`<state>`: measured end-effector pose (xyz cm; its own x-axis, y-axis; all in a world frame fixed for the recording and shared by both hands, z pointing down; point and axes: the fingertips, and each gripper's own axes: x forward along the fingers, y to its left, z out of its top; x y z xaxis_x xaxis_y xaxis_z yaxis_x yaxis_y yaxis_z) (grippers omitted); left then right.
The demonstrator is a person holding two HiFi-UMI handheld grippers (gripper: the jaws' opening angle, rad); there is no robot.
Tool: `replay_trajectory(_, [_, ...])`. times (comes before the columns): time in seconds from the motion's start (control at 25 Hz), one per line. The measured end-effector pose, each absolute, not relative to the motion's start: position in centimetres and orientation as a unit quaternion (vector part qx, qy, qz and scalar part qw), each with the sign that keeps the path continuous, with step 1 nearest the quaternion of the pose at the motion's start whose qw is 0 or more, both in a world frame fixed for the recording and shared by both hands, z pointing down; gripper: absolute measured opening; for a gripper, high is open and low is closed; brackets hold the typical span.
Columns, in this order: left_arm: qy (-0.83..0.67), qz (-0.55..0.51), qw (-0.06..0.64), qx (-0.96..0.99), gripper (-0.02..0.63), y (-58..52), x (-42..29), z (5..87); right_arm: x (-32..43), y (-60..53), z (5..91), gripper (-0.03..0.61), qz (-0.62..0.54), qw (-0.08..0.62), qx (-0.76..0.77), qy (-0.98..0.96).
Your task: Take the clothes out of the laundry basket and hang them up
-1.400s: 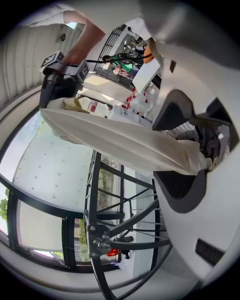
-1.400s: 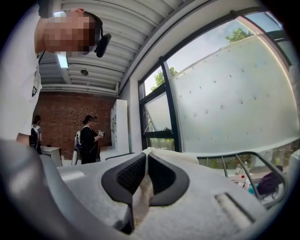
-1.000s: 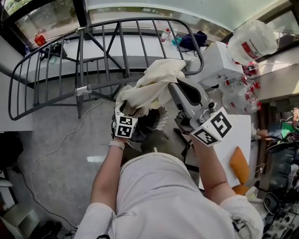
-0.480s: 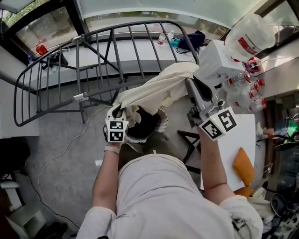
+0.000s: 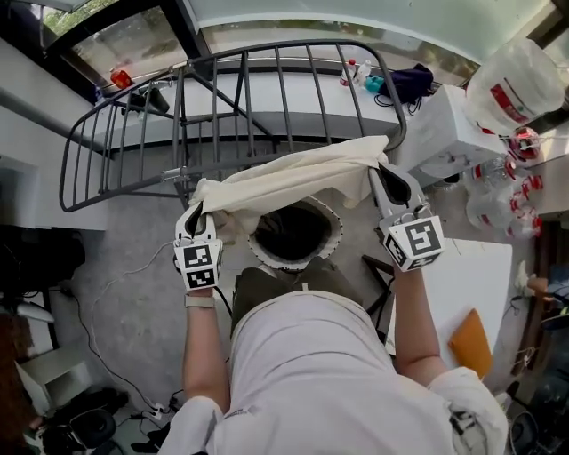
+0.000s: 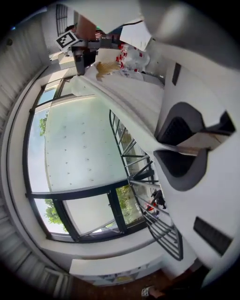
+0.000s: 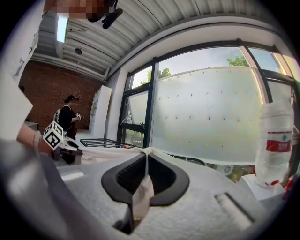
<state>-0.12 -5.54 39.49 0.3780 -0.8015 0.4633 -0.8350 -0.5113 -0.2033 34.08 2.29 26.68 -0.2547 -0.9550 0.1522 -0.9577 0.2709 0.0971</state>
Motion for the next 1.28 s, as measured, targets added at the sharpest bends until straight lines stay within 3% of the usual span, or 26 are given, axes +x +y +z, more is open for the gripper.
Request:
replay_trajectory(0.64, [-0.516,0.233,-0.154,0.810,0.020,-13.5,-1.2,23.7,33.5,-3.0,27.4,0.018,-0.002,0.070,0.621,-0.781])
replay_trajectory(1.28, [-0.412,0.151,-0.226,0.870,0.020,-35.9,8.3,13.8,38.6,-18.0,19.9,0.018,-0.031,0.077,0.751,-0.655])
